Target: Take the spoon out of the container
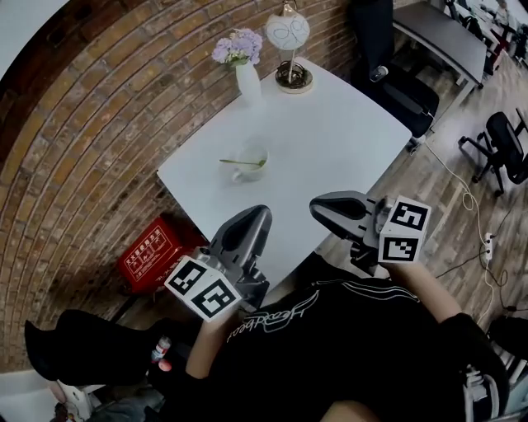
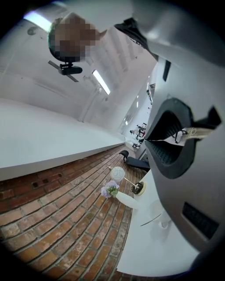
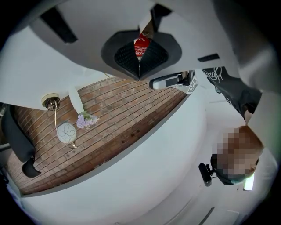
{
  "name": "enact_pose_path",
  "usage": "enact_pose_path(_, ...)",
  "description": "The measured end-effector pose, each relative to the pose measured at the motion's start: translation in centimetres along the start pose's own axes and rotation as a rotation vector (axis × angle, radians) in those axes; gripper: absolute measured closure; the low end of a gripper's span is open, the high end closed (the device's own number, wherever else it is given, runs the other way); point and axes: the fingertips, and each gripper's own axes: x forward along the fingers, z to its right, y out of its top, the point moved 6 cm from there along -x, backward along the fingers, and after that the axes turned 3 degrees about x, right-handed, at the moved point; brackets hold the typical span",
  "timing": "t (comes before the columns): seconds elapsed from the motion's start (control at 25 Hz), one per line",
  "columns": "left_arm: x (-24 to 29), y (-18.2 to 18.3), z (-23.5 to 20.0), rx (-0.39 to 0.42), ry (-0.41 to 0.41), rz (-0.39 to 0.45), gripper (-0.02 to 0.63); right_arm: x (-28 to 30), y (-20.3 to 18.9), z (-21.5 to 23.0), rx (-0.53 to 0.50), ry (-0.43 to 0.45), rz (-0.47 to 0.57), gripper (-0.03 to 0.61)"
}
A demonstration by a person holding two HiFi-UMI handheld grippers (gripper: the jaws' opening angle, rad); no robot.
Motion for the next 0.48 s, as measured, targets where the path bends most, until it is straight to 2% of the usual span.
enact_pose_path(0.24, 1.2, 1.3, -4.8, -0.001, 0.119, 0.013, 0.607, 3.3, 1.6, 4.0, 0.038, 0.052, -0.013, 0.581)
enact_pose_path(0.48, 2.4, 1.4, -10.1, -0.011, 0.249, -0.022, 0.605, 5.4, 2.4, 7.9, 0.07, 0.069, -0.044, 0.581)
